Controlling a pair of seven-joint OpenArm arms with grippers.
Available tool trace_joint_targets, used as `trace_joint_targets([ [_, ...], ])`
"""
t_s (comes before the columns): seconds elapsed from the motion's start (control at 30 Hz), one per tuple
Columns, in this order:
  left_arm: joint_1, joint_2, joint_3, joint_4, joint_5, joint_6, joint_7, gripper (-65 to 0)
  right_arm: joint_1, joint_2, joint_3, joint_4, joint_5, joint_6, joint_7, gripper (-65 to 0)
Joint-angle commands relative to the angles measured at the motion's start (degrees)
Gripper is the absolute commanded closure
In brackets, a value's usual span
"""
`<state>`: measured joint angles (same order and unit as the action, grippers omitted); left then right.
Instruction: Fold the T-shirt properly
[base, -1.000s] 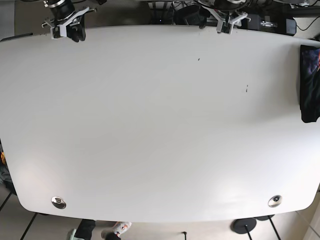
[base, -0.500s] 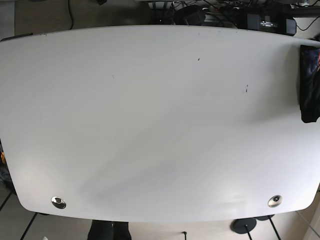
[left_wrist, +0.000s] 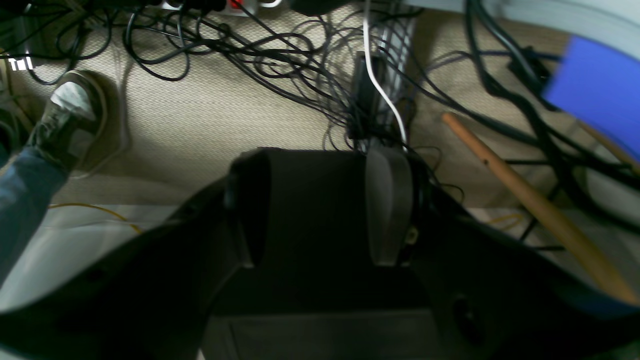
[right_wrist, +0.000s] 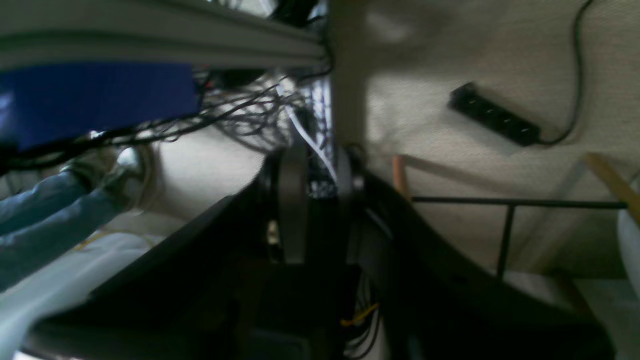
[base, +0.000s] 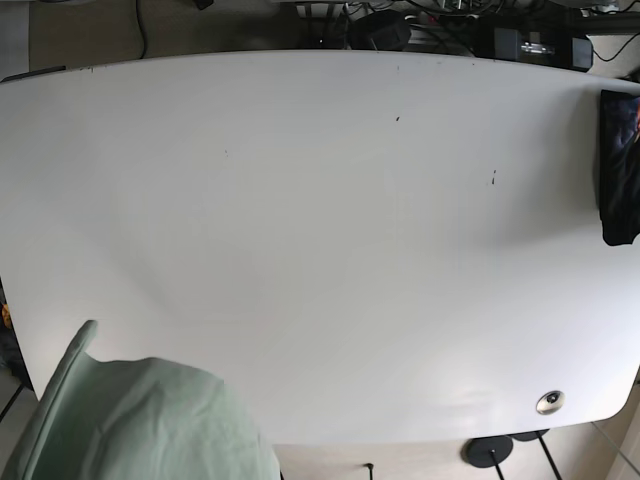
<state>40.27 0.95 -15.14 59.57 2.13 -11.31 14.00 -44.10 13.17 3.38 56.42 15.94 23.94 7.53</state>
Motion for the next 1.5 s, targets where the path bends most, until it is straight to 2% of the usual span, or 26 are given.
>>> trace_joint_targets([
  [0.03,-1.19,-0.29,-0.12,-4.58,-0.15,0.28,-0.59,-27.4,1.33,0.24,0.10,-2.93,0.45,0.45,0.69,-10.1],
  [0.13,-4.01,-0.29,-0.12,-7.75,0.11,0.28,-0.59,-27.4,5.55,0.41,0.01,-9.35,0.45,0.45,0.78,-10.1],
  [0.27,-0.84,0.06,-0.03,-2.91,-0.24,0.01,-0.59,-27.4,0.80,0.68,0.36,-2.67,0.45,0.63,0.78,-10.1],
  [0.43,7.95,1.99,-0.03,14.14,-0.24,-0.16,-0.59,-27.4,-7.99,0.68,0.54,11.05,0.89,0.63,0.78,-10.1],
  [0.57,14.10,3.84,0.06,26.71,-0.33,-0.16,-0.42,-27.4,-12.65,0.50,0.97,17.55,0.89,0.54,0.78,-10.1],
  [0.73,22.19,5.25,2.52,38.76,-0.42,-0.16,-0.59,-27.4,-19.16,-1.61,8.18,25.20,0.98,1.07,0.78,-10.1],
  [0.87,25.44,5.07,3.22,46.23,-5.78,-0.16,-0.42,-27.4,-24.08,-1.78,10.47,31.71,0.98,1.07,0.78,-10.1],
  [0.93,27.20,4.98,3.05,50.45,-8.77,-0.16,-0.42,-27.4,-26.28,-1.87,11.88,35.75,4.32,1.07,0.78,-10.1],
  [1.03,28.78,4.98,2.96,54.67,-10.26,-0.16,-0.50,-27.4,-29.00,-1.34,13.37,40.94,8.45,1.07,0.78,-10.1],
  [1.13,28.26,4.98,2.43,55.99,-10.44,-0.16,-0.68,-27.4,-30.23,-1.43,15.74,46.92,8.71,1.07,0.78,-10.1],
  [1.23,22.98,4.98,-0.03,56.08,-10.44,-0.16,-0.68,-27.4,-28.74,-1.52,18.82,52.63,8.71,1.07,0.60,-10.1],
  [1.43,11.73,5.25,-5.13,56.08,-10.53,-0.16,-0.68,-27.4,-19.51,-1.26,19.17,54.21,8.63,1.07,0.16,-10.6],
  [1.5,7.68,5.33,-6.89,55.99,-10.53,-0.16,-0.59,-27.6,-15.29,-1.17,19.17,54.30,8.63,1.07,-2.91,-10.8],
])
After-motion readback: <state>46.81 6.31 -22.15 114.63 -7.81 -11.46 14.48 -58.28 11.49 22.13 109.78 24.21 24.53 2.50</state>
